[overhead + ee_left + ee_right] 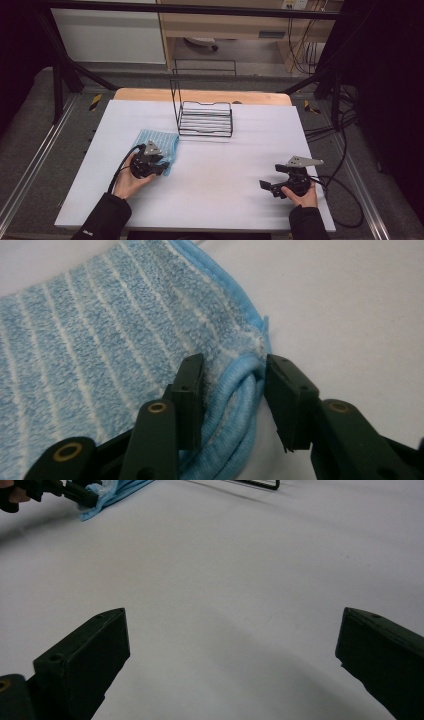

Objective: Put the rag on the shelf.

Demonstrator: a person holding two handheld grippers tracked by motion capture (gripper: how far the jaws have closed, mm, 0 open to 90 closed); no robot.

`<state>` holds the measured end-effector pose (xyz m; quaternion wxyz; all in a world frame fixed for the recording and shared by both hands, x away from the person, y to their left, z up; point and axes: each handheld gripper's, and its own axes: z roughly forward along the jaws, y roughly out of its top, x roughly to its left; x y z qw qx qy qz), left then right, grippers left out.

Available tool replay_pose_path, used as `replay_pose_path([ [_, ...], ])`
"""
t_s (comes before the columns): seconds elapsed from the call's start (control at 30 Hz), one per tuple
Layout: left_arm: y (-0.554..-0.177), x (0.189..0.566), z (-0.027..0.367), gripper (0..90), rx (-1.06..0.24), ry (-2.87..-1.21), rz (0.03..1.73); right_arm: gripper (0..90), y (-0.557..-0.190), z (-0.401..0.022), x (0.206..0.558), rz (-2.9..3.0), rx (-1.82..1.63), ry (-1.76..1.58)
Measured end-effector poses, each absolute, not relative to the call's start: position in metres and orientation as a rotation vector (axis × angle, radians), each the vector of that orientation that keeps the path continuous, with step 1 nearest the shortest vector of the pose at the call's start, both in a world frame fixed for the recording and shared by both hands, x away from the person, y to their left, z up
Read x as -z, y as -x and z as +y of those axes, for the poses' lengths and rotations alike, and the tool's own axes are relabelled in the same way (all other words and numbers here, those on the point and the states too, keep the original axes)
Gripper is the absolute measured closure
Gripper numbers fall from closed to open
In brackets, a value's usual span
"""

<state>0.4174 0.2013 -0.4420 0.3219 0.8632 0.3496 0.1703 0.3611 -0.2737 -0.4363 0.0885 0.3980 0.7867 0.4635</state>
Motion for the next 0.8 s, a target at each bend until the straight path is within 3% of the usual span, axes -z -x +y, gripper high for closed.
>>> replay_pose_path([
  [0.27, -0.415, 0.447, 0.197, 59.4, -0.496, -2.257, 0.924, 1.4, -0.361, -0.274, 0.436, 2.335, -1.382, -1.188],
  [0.53, -0.418, 0.443, 0.197, 74.4, -0.496, -2.267, 0.967, 1.4, -0.361, -0.274, 0.436, 2.337, -1.381, -1.184],
  [0.8, -0.420, 0.437, 0.203, 79.8, -0.447, -2.235, 0.981, 1.6, -0.361, -0.274, 0.436, 2.340, -1.383, -1.186],
])
